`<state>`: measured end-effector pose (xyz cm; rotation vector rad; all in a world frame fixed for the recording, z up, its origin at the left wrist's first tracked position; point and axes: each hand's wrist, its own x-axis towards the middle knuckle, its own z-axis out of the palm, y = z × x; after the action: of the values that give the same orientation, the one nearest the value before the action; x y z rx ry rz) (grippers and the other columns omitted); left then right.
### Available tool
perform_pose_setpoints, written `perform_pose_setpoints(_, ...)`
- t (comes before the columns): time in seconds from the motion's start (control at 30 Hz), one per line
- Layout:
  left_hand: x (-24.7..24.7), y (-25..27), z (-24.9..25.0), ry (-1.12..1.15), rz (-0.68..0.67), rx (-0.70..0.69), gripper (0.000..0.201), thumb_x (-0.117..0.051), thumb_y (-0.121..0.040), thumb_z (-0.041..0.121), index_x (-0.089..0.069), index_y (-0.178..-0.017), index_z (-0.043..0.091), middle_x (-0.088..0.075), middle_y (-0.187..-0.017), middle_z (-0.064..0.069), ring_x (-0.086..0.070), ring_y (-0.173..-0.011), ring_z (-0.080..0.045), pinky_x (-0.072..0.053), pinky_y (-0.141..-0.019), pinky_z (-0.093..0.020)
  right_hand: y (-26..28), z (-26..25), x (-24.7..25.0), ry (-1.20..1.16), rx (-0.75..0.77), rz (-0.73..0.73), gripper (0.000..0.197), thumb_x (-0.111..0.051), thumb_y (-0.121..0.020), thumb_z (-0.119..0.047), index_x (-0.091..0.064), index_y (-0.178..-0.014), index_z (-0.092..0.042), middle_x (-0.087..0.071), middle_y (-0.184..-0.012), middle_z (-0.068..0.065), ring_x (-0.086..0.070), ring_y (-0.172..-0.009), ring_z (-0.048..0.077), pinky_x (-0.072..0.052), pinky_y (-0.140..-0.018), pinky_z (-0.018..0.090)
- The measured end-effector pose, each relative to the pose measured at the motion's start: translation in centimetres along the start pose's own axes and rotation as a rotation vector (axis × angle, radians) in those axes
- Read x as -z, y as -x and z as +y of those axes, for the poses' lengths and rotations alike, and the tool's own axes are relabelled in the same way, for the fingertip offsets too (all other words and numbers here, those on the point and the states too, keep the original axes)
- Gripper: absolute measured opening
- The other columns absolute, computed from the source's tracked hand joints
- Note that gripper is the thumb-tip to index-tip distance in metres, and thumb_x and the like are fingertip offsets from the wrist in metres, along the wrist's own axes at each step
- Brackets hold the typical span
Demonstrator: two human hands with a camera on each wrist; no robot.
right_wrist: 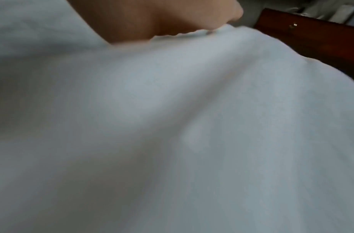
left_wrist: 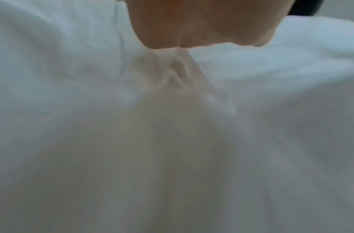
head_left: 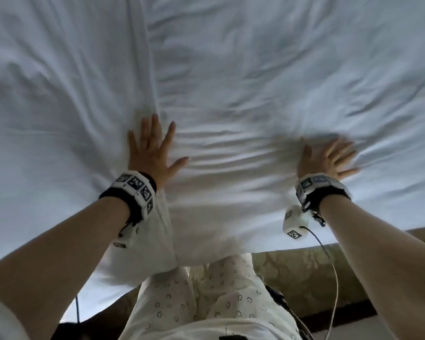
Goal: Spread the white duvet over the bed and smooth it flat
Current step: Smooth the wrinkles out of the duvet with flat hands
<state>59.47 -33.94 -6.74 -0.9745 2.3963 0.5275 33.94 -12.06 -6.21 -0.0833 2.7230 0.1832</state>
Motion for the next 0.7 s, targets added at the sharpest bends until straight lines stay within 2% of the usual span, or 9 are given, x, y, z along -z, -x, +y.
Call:
perform_pose_setpoints(0.2,4.5,-5.8,2.6,0.074,0.207,0.043,0.075,-0.024,-0.092,0.059,0.013,-0.149,0.027,0.02,-0.157,-0.009,0.016,-0.146,-0.029,0.008,-0.116,-0.052,1.2,-8.8,0.7,-0.017,0.335,0.071,0.07,-0.024,-0.096,-0.053,0.005,-0.151,-0.02,0.011,-0.159,0.009,0.009,-0.147,0.031,0.001,-0.116,0.058)
perform_pose_setpoints(0.27,4.1,-7.3,3.2,0.091,0.216,0.058,0.074,-0.028,-0.093,0.056,0.01,-0.15,0.026,0.017,-0.158,-0.01,0.014,-0.146,-0.031,0.005,-0.117,-0.053,2.6,-11.9,0.2,0.028,0.578,0.076,0.07,-0.026,-0.096,-0.052,0.004,-0.151,-0.023,0.009,-0.159,0.007,0.008,-0.147,0.03,0.003,-0.115,0.056)
perform_pose_setpoints(0.33,2.8,-7.8,3.6,0.095,0.193,0.072,0.076,-0.032,-0.093,0.055,0.007,-0.151,0.025,0.016,-0.158,-0.013,0.013,-0.146,-0.033,0.004,-0.117,-0.054,3.8,-13.6,-1.0,0.178,0.968,0.049,0.069,-0.028,-0.095,-0.052,0.002,-0.151,-0.025,0.005,-0.16,0.005,0.005,-0.148,0.029,0.004,-0.115,0.056)
perform_pose_setpoints(0.37,2.0,-7.8,3.9,0.084,0.177,0.072,0.077,-0.032,-0.093,0.056,0.006,-0.151,0.024,0.016,-0.158,-0.013,0.013,-0.146,-0.033,0.004,-0.117,-0.054,3.4,-13.8,-1.6,0.264,1.109,0.022,0.068,-0.028,-0.094,-0.052,0.0,-0.151,-0.026,0.004,-0.16,0.004,0.004,-0.148,0.028,0.005,-0.115,0.056)
perform_pose_setpoints(0.4,1.2,-7.6,4.2,0.067,0.16,0.074,0.077,-0.032,-0.092,0.058,0.006,-0.151,0.024,0.017,-0.157,-0.013,0.014,-0.146,-0.033,0.005,-0.117,-0.054,2.2,-13.4,-1.8,0.301,1.151,-0.004,0.068,-0.026,-0.094,-0.052,-0.001,-0.151,-0.027,0.002,-0.16,0.003,0.003,-0.148,0.028,0.005,-0.114,0.056)
perform_pose_setpoints(0.43,0.6,-7.4,4.5,0.053,0.151,0.079,0.078,-0.031,-0.091,0.059,0.007,-0.151,0.024,0.018,-0.157,-0.013,0.015,-0.146,-0.033,0.006,-0.117,-0.054,0.3,-12.5,-1.9,0.283,1.082,-0.013,0.067,-0.025,-0.094,-0.054,-0.002,-0.151,-0.028,0.002,-0.16,0.002,0.003,-0.148,0.027,0.006,-0.114,0.056)
perform_pose_setpoints(0.53,0.6,-7.2,5.4,0.021,0.146,0.1,0.081,-0.033,-0.09,0.061,0.007,-0.15,0.025,0.019,-0.157,-0.014,0.016,-0.146,-0.032,0.008,-0.115,-0.054,-6.3,-6.4,-0.9,0.107,0.582,0.021,0.068,-0.023,-0.094,-0.057,-0.002,-0.151,-0.026,0.003,-0.16,0.001,0.005,-0.148,0.027,0.01,-0.113,0.055)
perform_pose_setpoints(0.63,1.9,-8.4,7.6,-0.025,0.123,0.057,0.079,-0.03,-0.091,0.061,0.007,-0.15,0.025,0.019,-0.157,-0.013,0.016,-0.146,-0.031,0.009,-0.115,-0.055,-11.3,4.4,1.3,0.0,0.133,0.025,0.071,-0.022,-0.093,-0.059,-0.003,-0.152,-0.025,0.003,-0.16,0.003,0.006,-0.148,0.029,0.008,-0.113,0.059)
perform_pose_setpoints(0.7,2.8,-9.5,10.3,-0.017,0.13,-0.011,0.078,-0.033,-0.091,0.059,0.004,-0.151,0.025,0.018,-0.157,-0.014,0.016,-0.146,-0.032,0.008,-0.115,-0.055,-12.5,11.6,2.6,-0.047,-0.191,-0.02,0.074,-0.02,-0.092,-0.062,-0.002,-0.152,-0.021,0.004,-0.16,0.007,0.007,-0.147,0.033,0.007,-0.113,0.062)
